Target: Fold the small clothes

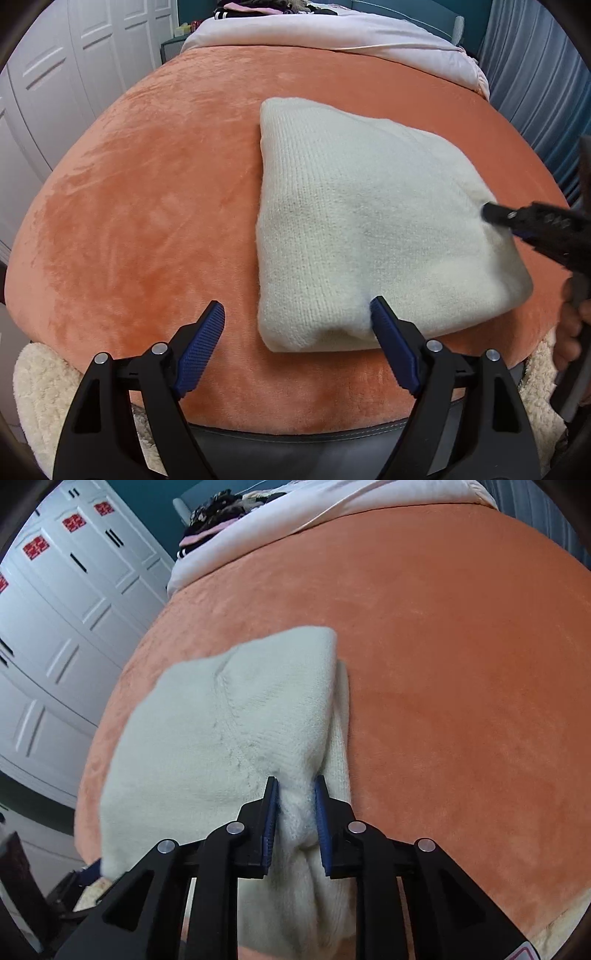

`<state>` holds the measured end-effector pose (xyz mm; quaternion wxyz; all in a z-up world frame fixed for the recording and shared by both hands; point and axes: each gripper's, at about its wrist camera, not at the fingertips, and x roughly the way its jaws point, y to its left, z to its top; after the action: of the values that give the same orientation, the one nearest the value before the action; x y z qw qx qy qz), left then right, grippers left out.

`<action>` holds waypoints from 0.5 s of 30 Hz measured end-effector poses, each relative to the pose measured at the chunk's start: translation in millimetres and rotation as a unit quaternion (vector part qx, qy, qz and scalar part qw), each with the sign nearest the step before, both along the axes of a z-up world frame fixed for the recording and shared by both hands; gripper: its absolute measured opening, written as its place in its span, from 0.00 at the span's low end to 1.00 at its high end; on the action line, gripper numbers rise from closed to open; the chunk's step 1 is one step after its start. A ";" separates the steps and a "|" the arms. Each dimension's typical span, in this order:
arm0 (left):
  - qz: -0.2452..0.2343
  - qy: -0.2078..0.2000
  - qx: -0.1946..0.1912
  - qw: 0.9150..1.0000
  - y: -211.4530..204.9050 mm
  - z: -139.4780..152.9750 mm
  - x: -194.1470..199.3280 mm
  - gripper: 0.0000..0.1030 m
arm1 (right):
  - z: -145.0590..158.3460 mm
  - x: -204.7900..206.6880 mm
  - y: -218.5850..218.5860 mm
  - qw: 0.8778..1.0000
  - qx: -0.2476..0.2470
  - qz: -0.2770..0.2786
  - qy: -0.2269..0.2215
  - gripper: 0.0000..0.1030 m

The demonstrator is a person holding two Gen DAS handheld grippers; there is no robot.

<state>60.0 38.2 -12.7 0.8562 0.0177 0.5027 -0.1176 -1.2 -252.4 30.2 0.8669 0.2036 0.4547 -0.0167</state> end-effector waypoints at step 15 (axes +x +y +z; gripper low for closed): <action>0.019 -0.046 0.018 0.999 -9.2 -2.2 -56.5 0.89 | -27.6 -128.5 35.6 0.997 -0.059 -0.043 0.018 0.44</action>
<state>3.4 29.1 -14.9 0.8800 0.0293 0.4652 -0.0913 -129.7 -216.7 2.6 0.8675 0.1715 0.4592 -0.0845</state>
